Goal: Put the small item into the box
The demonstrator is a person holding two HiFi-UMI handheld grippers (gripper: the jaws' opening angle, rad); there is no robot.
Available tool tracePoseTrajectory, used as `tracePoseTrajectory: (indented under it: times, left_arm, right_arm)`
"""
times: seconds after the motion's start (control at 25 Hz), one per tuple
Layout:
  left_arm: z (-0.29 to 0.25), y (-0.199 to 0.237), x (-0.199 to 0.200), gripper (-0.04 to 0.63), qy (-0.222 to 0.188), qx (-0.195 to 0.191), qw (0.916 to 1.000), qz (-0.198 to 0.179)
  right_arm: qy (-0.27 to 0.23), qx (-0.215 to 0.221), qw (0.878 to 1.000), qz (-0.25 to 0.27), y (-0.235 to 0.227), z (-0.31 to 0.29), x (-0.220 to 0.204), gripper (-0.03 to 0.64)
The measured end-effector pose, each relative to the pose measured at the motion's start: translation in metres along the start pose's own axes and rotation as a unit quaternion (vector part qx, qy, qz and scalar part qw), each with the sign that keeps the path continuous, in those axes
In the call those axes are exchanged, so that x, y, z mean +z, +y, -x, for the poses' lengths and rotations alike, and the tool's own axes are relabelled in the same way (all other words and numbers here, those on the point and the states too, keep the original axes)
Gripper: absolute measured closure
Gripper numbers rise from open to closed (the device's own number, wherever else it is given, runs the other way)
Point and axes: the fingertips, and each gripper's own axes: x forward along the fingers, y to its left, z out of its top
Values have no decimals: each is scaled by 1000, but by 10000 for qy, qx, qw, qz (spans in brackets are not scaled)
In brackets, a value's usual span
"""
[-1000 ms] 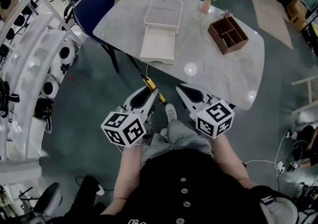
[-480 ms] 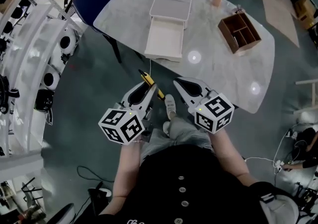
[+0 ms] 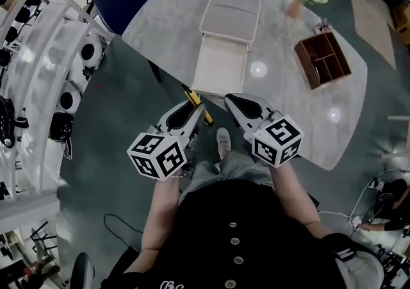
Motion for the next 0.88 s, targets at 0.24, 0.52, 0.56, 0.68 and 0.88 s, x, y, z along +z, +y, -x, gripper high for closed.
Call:
tracePoseTrajectory:
  times: [0.24, 0.52, 0.56, 0.68, 0.88]
  left_arm:
    - [-36, 17, 34, 471, 57, 159, 9998, -109]
    - [-73, 22, 57, 471, 138, 155, 9995, -234]
    - [-77, 21, 59, 471, 131, 119, 9996, -222]
    - [-88, 20, 62, 471, 175, 73, 9995, -238]
    - [-103, 21, 58, 471, 366, -23, 9989, -306]
  right_arm:
    - [-63, 227, 9997, 48, -29, -36, 34, 617]
    - [-69, 268, 9996, 66, -62, -52, 51, 617]
    - [-72, 241, 9997, 58, -66, -51, 53, 617]
    - [-70, 130, 9999, 38, -78, -48, 55, 617]
    - [129, -122, 9998, 30, -95, -41, 43, 616]
